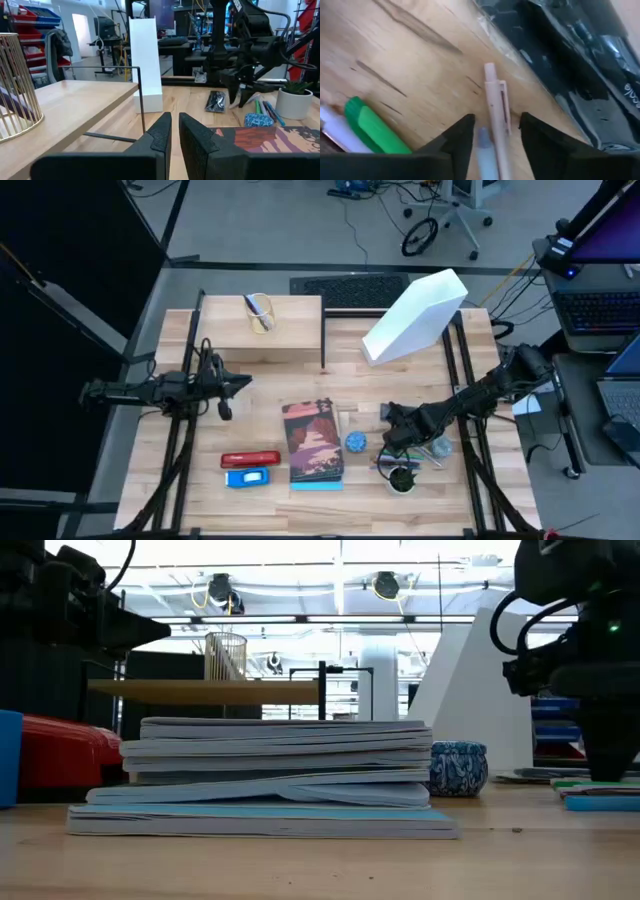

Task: Stock shelves
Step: Put the purple pen into the gold pen holder on the shelf

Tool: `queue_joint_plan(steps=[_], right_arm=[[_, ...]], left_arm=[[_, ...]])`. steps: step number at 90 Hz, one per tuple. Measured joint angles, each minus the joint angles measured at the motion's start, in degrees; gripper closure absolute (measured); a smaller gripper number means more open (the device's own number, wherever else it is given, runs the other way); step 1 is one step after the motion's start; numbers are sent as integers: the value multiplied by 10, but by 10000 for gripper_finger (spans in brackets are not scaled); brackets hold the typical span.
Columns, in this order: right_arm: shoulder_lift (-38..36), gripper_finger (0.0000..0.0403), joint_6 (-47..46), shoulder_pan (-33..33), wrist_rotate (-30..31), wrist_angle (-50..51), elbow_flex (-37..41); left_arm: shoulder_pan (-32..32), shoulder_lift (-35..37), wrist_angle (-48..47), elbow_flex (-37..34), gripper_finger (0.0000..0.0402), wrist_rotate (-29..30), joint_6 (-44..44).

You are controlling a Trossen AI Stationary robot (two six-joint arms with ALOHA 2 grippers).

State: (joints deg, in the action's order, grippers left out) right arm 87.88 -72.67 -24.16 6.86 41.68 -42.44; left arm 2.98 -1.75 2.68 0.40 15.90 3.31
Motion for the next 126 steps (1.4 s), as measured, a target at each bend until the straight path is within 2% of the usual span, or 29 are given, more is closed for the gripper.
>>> queue_joint_plan(steps=[18, 29, 50, 59, 80, 93, 126], right_arm=[[0, 358, 1, 0, 1, -14, 1], [0, 380, 4, 0, 12, -43, 8], [-2, 377, 18, 1, 36, -150, 52], [-1, 391, 31, 1, 48, -179, 56], [-3, 399, 49, 1, 86, -210, 58], [-13, 401, 63, 2, 89, -221, 59], [-85, 402, 106, 18, 98, -215, 60]], left_arm=[[0, 0, 0, 0, 379, 0, 0], [0, 0, 0, 0, 379, 0, -2], [0, 0, 0, 0, 379, 0, -2], [0, 0, 0, 0, 379, 0, -2], [0, 0, 0, 0, 379, 0, -1], [0, 0, 0, 0, 379, 0, 0], [0, 0, 0, 0, 379, 0, 0]])
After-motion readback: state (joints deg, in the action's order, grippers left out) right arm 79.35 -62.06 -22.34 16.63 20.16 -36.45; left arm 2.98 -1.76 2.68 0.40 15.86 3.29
